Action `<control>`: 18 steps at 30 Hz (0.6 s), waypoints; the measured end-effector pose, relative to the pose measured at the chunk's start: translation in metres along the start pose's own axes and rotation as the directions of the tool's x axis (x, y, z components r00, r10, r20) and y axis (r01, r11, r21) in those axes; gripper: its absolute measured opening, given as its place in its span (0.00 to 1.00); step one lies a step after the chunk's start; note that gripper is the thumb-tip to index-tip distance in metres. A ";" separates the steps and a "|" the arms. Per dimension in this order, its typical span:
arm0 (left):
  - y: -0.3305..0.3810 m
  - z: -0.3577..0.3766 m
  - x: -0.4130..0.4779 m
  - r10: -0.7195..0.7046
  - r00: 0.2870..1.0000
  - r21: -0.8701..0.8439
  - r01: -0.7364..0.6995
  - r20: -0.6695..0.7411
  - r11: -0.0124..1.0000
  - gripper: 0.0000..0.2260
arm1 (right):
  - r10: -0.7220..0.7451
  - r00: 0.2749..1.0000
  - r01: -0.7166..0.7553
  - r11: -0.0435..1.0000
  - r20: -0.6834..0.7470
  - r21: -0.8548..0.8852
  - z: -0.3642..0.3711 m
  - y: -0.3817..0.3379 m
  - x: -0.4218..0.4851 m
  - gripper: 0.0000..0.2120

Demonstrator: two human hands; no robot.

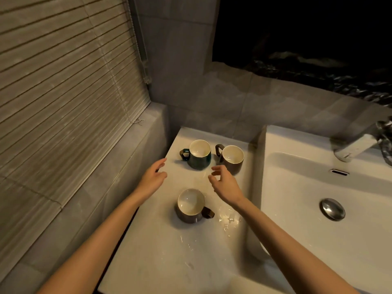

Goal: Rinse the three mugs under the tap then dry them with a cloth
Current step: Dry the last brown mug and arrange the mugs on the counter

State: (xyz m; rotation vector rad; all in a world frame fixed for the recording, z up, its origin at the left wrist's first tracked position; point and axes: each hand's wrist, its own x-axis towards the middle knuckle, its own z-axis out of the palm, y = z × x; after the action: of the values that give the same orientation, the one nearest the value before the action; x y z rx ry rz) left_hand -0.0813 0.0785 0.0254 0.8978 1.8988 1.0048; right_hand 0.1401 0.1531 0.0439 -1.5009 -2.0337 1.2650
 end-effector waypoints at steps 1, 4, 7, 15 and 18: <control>0.005 -0.002 0.013 0.012 0.999 0.017 -0.013 0.031 1.000 0.26 | 0.029 0.999 -0.029 0.999 0.014 0.038 0.001 -0.004 0.010 0.19; 0.022 0.001 0.048 0.033 0.995 0.071 -0.040 0.096 0.997 0.26 | 0.121 0.990 -0.130 0.984 0.074 0.124 0.009 -0.018 0.037 0.25; 0.028 0.011 0.078 0.039 0.985 0.157 -0.066 0.167 0.985 0.26 | 0.189 0.979 -0.202 0.950 0.077 0.239 0.023 -0.025 0.058 0.27; 0.016 0.024 0.113 0.123 0.959 0.254 -0.190 0.255 0.948 0.22 | 0.207 0.973 -0.171 0.942 -0.098 0.289 0.047 -0.035 0.092 0.23; 0.010 0.024 0.102 0.112 0.951 0.224 -0.181 0.289 0.958 0.21 | 0.192 0.976 -0.167 0.962 -0.100 0.217 0.042 -0.036 0.106 0.23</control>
State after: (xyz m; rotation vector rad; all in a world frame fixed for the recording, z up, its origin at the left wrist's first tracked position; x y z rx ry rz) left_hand -0.1030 0.1767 -0.0065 1.2731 1.7626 0.6916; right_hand 0.0464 0.2251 0.0235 -1.6470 -1.6639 1.3716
